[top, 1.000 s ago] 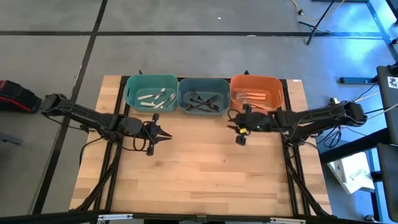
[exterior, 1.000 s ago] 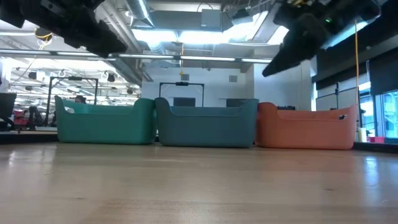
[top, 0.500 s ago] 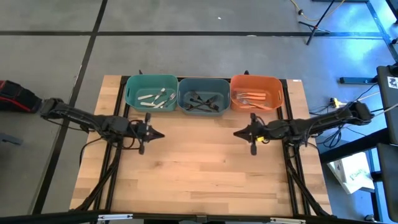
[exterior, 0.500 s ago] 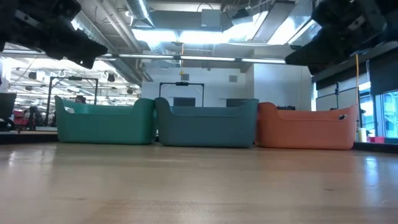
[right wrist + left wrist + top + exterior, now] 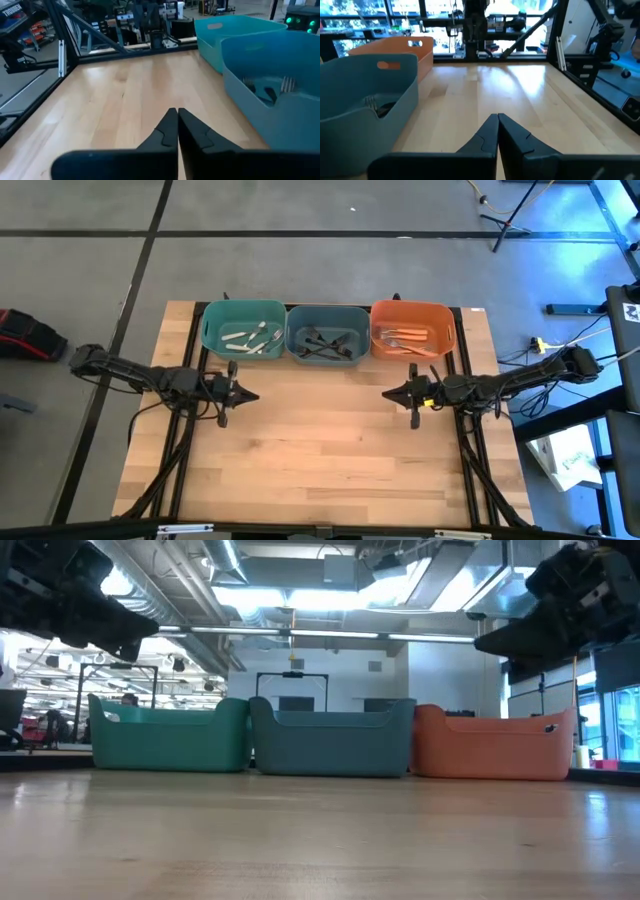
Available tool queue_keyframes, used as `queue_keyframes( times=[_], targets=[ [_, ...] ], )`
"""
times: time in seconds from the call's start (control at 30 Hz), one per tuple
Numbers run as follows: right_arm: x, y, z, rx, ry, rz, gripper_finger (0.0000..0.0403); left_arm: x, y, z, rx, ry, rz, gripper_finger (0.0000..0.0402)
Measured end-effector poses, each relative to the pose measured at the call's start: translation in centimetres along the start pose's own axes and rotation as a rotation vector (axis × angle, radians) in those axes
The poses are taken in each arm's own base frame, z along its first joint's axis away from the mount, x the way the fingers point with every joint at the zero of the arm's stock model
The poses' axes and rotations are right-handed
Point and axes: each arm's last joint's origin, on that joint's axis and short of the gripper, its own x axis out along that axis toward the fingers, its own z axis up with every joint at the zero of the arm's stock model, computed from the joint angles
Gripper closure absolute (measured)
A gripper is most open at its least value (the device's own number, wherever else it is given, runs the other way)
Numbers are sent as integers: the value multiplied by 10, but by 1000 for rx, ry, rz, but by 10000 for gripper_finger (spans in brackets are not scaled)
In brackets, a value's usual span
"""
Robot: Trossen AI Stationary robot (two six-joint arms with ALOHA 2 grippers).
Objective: Sort silverware by color (type)
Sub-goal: Return to Home Position
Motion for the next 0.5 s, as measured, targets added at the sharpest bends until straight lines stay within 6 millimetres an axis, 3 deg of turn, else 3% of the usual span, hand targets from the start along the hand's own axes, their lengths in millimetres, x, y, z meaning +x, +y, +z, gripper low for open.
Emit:
queue_keyframes(
  times=[0.27, 0.5],
  targets=[
    [-10, -7, -22, 18, -68, -19, 402, -7, 1, 2, -12, -41, -6, 398],
    [-13, -7, -19, -6, -92, -25, 402, -13, 4, 0, -13, -39, 36, 398]
  ],
)
